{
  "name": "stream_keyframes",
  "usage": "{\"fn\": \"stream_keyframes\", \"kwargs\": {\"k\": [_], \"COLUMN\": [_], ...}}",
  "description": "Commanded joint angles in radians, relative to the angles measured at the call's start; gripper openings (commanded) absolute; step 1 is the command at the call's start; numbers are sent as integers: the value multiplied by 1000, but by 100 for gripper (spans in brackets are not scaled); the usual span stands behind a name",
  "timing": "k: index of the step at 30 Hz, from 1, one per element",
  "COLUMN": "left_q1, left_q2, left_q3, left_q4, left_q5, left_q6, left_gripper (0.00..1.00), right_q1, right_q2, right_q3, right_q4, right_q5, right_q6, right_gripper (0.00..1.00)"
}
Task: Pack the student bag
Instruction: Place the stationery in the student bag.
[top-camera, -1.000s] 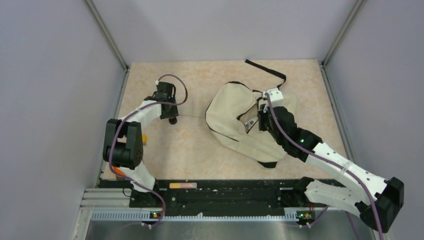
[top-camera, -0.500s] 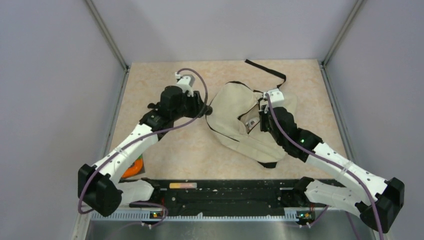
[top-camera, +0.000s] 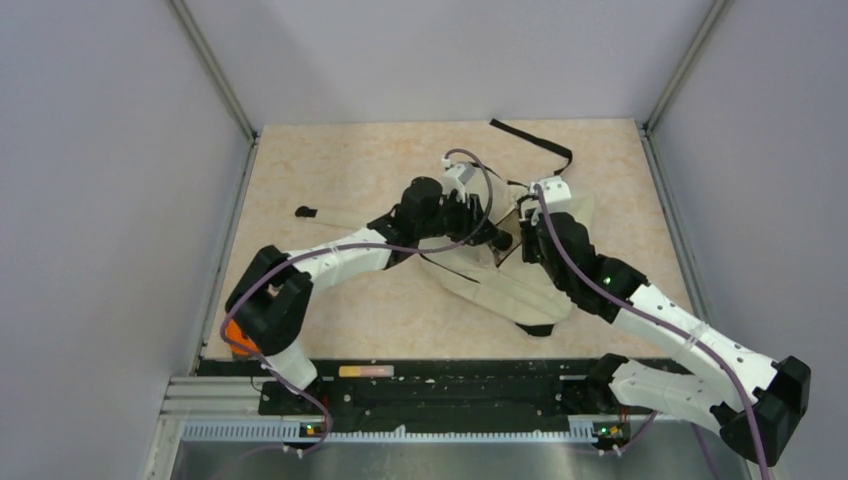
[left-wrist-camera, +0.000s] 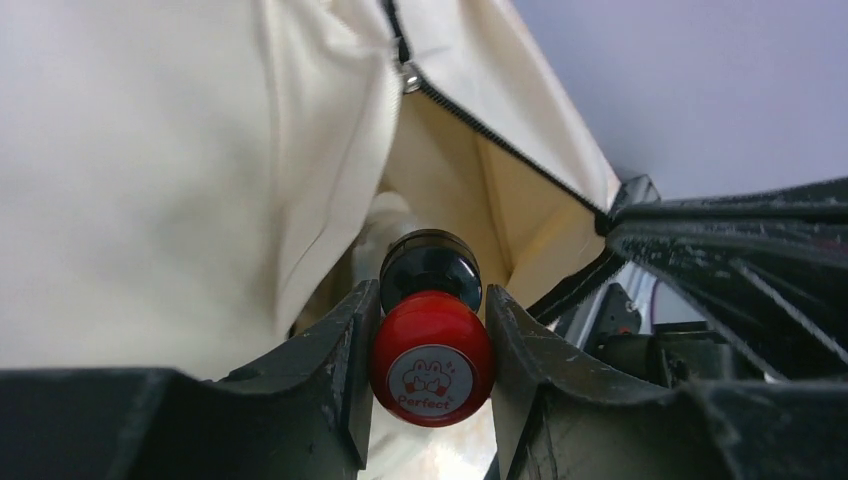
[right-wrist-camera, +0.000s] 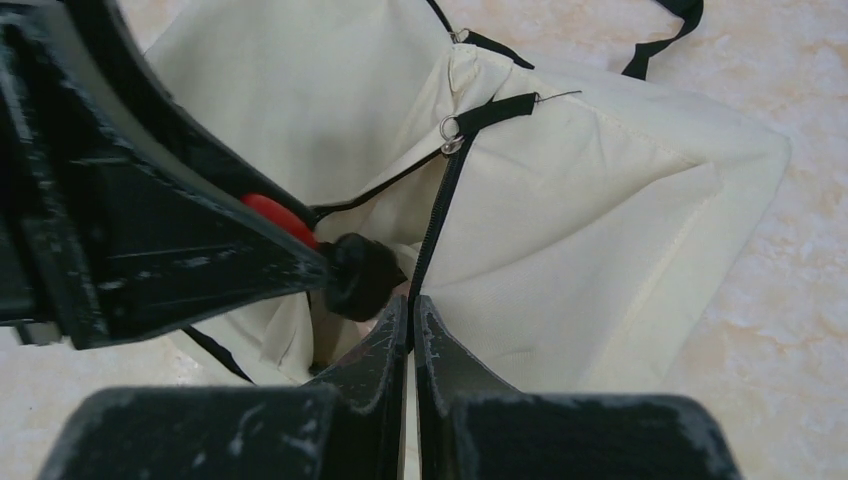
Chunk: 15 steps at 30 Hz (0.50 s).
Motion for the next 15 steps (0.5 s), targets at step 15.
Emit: {"fn": "stream_keyframes", "kwargs": {"k": [15], "left_q1": [-80], "left_q2": [278], "left_q3": [162], "left_q4": [238], "left_q5": [62], "left_q6": [-8], "left_gripper": [56], "right_q1": [0], "right_q2": [4], "right_q3": [91], "right_q4": [26], "right_q5": [-3], "right_q6": [16], "right_gripper": [0]}}
